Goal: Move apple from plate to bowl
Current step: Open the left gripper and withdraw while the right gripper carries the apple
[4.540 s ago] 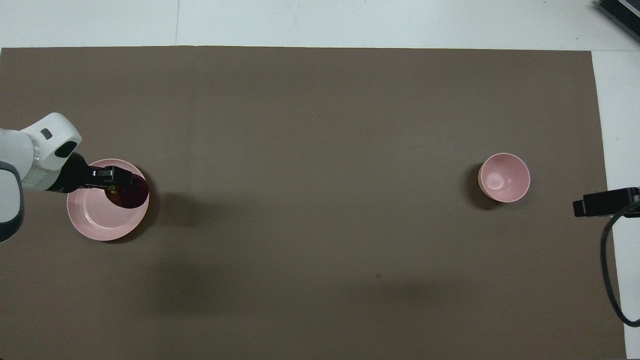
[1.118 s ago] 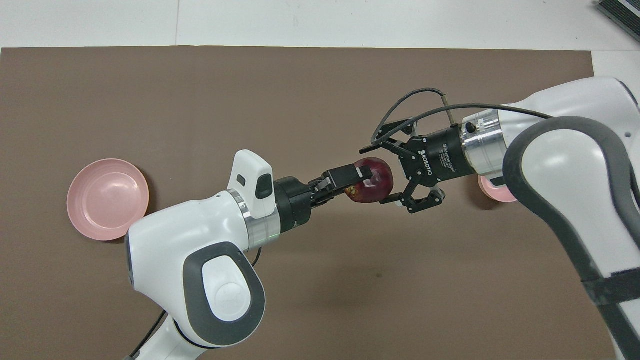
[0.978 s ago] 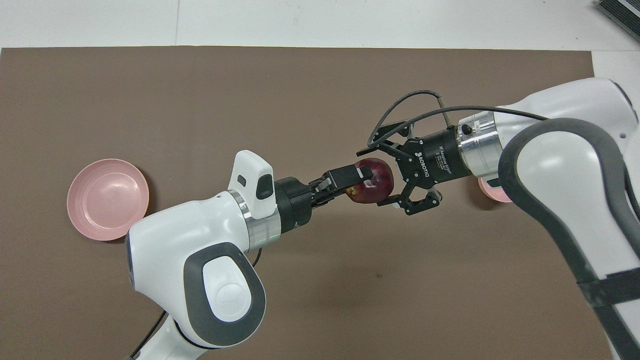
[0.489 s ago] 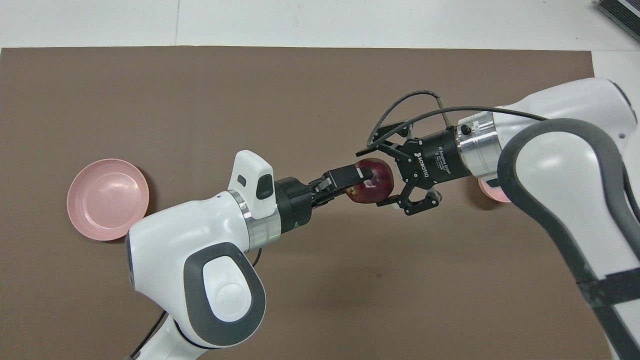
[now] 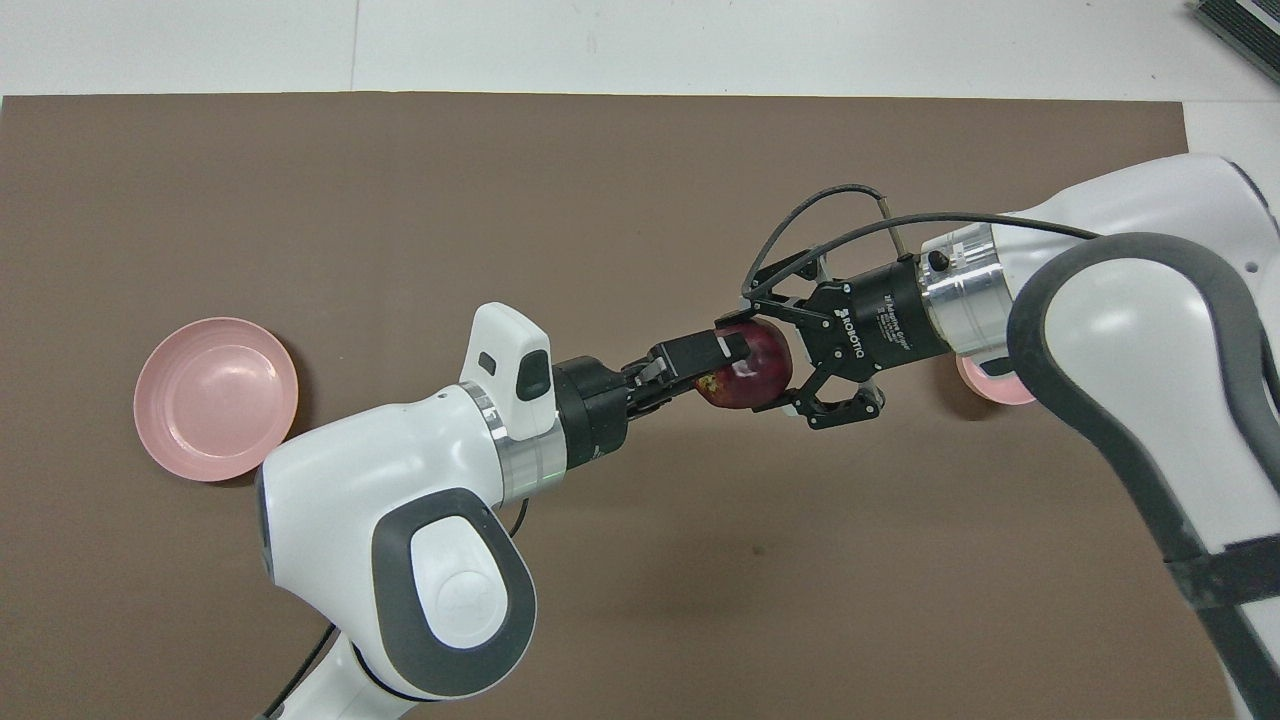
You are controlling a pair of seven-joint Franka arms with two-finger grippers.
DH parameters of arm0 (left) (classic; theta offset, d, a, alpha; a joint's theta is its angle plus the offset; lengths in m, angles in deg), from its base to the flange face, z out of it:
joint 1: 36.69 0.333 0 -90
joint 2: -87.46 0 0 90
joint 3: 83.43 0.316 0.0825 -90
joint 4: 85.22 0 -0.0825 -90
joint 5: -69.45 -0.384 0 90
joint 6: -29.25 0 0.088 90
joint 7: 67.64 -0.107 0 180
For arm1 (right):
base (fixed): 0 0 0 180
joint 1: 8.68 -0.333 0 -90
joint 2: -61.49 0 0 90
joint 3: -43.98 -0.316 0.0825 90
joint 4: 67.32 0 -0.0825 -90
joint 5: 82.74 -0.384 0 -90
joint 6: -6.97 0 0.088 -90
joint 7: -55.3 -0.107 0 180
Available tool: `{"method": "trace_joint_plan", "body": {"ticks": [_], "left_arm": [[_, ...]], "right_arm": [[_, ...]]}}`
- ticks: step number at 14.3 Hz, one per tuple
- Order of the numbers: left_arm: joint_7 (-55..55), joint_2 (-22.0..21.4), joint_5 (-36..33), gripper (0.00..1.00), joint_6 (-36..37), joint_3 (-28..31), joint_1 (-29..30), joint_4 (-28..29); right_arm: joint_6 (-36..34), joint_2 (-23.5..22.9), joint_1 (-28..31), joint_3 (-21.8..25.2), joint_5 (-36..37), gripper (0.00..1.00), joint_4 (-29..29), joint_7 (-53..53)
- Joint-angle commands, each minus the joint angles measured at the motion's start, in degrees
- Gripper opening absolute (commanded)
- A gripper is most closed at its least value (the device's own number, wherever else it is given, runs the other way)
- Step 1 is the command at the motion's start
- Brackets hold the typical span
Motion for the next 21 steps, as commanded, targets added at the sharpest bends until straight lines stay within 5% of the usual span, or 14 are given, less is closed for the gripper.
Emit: {"method": "trace_joint_plan", "body": {"ticks": [1,6,12,21], "left_arm": [[0.1,-0.8,0.4,1.0,-0.5,0.9,-0.9,-0.4],[0.3,-1.0,-0.2,1.0,-0.4,1.2,-0.2,0.6],[0.2,-1.7,-10.9,1.0,1.5,6.0,0.1,3.6],[0.9,-2.4,-35.8,1.0,20.1,20.0,0.2,4.8]], "right_arm": [[-1.5,0.4,1.1,0.1,-0.8,0.0,-0.5,-0.5],[-1.5,2.2,2.0,0.3,5.5,0.0,-1.0,2.3],[-1.4,2.9,3.8,0.4,19.7,0.0,-1.8,14.5],[1.4,1.6,11.8,0.4,41.3,0.0,3.4,49.0]]}}
